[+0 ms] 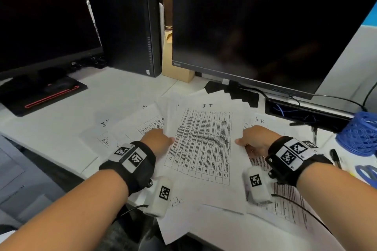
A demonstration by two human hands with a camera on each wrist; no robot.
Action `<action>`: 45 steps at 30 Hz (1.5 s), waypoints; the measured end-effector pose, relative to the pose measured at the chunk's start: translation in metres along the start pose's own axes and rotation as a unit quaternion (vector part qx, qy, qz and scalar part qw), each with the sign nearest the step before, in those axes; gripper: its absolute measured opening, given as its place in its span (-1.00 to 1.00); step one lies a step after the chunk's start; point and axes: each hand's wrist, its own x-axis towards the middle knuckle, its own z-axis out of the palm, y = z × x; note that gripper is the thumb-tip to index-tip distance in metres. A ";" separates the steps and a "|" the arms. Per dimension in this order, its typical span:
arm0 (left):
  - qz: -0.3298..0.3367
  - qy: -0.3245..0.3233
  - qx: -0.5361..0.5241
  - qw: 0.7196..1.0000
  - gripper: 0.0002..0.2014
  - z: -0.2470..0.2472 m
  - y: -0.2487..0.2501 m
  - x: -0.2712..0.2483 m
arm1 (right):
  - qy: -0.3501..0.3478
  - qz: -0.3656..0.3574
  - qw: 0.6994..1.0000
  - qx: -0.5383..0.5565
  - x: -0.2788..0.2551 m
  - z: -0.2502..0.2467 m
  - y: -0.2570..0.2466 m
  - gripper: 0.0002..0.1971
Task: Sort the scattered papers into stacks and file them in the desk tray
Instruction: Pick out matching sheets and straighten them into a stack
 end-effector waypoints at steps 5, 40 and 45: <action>-0.045 -0.039 -0.171 0.983 -0.67 -0.015 -0.011 0.008 | -0.019 -0.047 0.997 0.051 -0.002 0.001 0.006 -0.79; -0.015 0.026 -0.283 0.959 -0.64 -0.005 -0.039 0.012 | 0.188 -0.065 0.980 0.019 -0.004 -0.053 0.039 -0.18; -0.001 0.028 -0.353 0.935 -0.72 -0.002 -0.039 0.007 | 0.215 -0.140 0.953 0.162 -0.003 -0.046 0.043 -0.52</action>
